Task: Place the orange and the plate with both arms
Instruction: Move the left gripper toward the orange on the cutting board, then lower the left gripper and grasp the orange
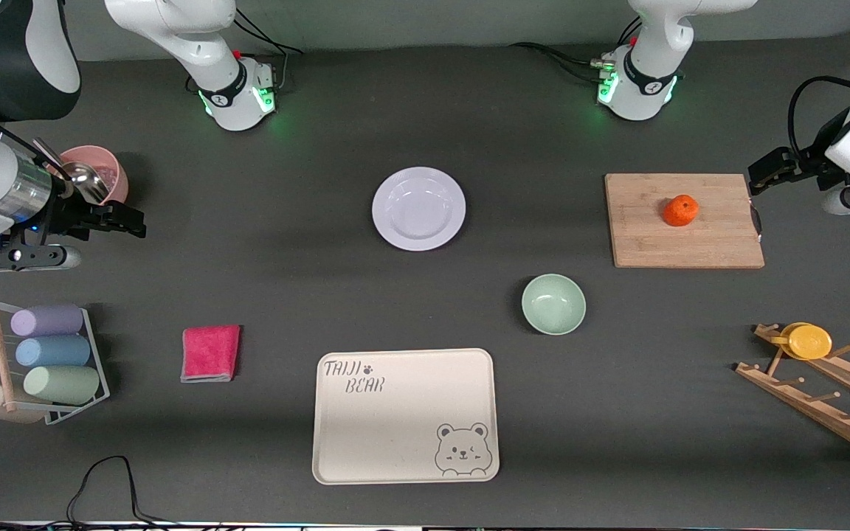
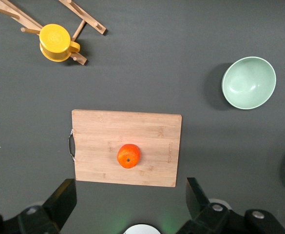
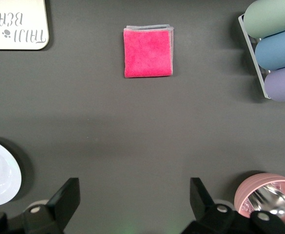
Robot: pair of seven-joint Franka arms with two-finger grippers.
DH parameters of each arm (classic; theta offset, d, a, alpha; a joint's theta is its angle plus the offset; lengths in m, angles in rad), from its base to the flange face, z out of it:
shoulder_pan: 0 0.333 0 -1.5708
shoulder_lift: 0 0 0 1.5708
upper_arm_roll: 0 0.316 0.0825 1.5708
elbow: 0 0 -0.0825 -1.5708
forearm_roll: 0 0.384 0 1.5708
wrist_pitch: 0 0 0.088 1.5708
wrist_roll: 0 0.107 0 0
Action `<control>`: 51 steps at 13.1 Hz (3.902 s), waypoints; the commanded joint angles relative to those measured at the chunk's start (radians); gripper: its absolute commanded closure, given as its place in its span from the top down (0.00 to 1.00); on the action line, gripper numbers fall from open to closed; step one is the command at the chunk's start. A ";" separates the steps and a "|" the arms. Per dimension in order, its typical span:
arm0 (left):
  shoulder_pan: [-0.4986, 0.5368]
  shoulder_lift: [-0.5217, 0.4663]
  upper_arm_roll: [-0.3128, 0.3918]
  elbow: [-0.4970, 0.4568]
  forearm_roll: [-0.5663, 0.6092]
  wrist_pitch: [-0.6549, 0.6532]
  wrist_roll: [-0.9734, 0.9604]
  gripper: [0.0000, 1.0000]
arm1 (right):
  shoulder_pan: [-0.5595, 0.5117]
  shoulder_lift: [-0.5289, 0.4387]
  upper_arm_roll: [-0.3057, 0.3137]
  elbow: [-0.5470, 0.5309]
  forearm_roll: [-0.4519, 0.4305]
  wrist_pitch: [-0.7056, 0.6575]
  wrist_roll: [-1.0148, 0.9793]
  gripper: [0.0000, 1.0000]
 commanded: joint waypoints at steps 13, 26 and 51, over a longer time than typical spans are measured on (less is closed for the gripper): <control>-0.012 -0.131 0.035 -0.097 0.011 -0.095 0.002 1.00 | 0.046 0.035 -0.005 0.018 -0.012 0.019 0.033 1.00; -0.006 -0.438 0.041 -0.570 0.066 0.030 0.000 1.00 | 0.066 0.037 -0.005 0.018 -0.042 0.000 0.035 1.00; 0.109 0.058 0.044 -1.014 0.080 1.045 0.014 1.00 | 0.049 0.031 -0.005 -0.027 -0.029 0.032 0.026 1.00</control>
